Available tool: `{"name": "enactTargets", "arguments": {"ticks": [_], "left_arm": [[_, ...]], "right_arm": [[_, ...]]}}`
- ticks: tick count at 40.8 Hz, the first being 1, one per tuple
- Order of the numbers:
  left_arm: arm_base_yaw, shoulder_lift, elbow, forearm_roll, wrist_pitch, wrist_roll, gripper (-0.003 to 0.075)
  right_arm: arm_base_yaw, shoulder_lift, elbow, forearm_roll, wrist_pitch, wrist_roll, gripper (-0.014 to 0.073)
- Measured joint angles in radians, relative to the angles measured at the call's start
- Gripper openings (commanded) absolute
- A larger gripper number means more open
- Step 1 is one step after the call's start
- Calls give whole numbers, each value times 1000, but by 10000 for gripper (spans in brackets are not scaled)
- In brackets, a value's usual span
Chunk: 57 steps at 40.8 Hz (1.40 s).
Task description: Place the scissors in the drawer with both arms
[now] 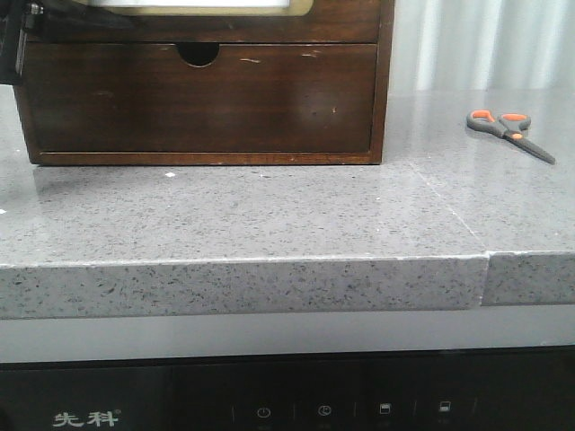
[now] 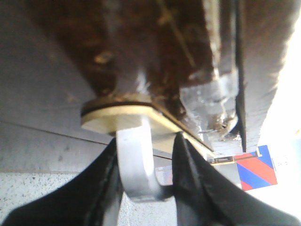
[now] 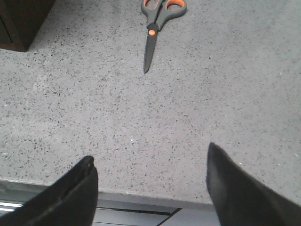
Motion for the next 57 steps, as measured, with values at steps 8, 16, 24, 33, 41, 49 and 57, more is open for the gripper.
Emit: {"name": "enactTargets", "arguments": {"ticks": [8, 16, 24, 33, 41, 49, 57], "left_arm": [[-2, -55, 61, -8, 8, 5, 125], [-10, -212, 207, -11, -7, 17, 125], [-10, -402, 375, -4, -7, 17, 125], [-10, -550, 483, 7, -17, 12, 130], [-10, -563, 491, 14, -27, 22, 286], [-16, -582, 490, 34, -25, 91, 498], [-16, -584, 488, 69, -44, 98, 507]], "right_arm": [[0, 0, 0, 0, 0, 0, 513], [0, 0, 0, 0, 0, 0, 513], [0, 0, 0, 0, 0, 0, 513], [0, 0, 0, 0, 0, 0, 513], [0, 0, 0, 0, 0, 0, 513], [0, 0, 0, 0, 0, 0, 513], [0, 0, 0, 0, 0, 0, 513]]}}
